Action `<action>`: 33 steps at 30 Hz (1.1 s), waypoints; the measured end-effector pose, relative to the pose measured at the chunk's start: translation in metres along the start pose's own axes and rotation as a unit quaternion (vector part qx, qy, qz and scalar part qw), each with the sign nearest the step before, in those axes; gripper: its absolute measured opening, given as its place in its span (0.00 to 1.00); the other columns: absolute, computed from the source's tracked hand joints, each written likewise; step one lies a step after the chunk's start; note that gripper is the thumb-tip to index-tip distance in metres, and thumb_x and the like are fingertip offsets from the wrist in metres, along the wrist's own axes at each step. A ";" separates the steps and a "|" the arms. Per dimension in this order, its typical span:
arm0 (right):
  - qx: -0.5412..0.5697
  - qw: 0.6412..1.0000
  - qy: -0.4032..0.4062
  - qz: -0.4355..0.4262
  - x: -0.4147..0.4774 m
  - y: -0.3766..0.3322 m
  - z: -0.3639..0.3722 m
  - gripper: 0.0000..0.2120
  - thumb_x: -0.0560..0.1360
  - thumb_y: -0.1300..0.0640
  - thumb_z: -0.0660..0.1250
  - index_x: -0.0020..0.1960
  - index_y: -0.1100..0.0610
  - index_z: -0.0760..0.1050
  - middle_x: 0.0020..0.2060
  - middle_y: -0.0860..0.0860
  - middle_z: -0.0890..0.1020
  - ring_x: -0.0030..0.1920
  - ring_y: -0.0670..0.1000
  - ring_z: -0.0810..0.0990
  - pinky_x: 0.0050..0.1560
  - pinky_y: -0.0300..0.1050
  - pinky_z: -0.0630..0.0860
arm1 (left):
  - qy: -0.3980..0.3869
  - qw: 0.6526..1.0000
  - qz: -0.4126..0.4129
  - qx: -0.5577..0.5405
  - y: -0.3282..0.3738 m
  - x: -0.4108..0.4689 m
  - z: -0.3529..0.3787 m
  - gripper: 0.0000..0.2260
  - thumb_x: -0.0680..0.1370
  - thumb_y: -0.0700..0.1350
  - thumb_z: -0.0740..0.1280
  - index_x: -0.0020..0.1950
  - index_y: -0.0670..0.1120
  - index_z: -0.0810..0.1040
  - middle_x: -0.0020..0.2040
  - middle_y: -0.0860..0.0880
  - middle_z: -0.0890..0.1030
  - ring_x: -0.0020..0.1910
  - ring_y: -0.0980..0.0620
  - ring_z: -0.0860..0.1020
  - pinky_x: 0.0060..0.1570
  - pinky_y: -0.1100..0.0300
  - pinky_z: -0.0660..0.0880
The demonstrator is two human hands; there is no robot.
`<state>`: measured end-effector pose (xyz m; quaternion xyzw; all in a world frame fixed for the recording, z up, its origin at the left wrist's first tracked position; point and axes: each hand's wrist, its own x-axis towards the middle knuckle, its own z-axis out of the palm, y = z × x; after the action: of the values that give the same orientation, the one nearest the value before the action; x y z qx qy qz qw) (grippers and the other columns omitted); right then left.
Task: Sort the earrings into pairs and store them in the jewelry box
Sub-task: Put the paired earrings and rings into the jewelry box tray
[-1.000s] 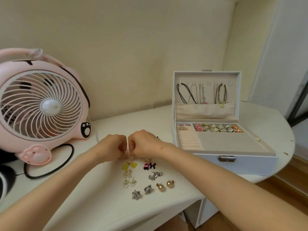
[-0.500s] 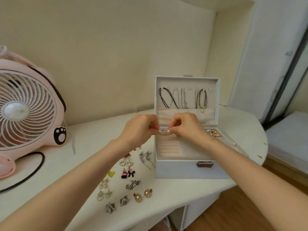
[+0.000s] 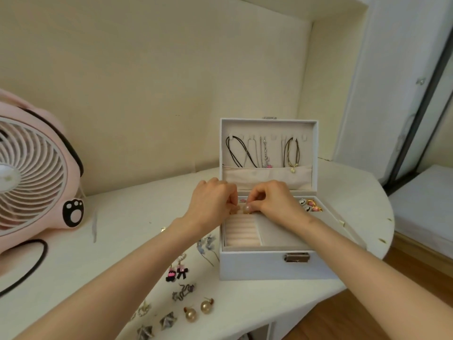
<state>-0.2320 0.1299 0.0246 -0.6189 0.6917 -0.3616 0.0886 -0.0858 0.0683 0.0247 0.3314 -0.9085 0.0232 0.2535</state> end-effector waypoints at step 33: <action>-0.087 0.991 0.025 -0.098 -0.024 -0.025 -0.014 0.07 0.75 0.59 0.67 0.50 0.52 0.83 0.43 0.50 0.81 0.41 0.47 0.75 0.50 0.47 0.75 | 0.053 0.998 -0.006 0.018 -0.025 -0.043 -0.038 0.09 0.79 0.43 0.62 0.54 0.51 0.79 0.50 0.54 0.80 0.51 0.52 0.72 0.43 0.62 0.62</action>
<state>-0.2145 0.1585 0.0419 -0.6796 0.6589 -0.3221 -0.0187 -0.0254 0.0824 0.0340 0.3398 -0.8911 0.0558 0.2956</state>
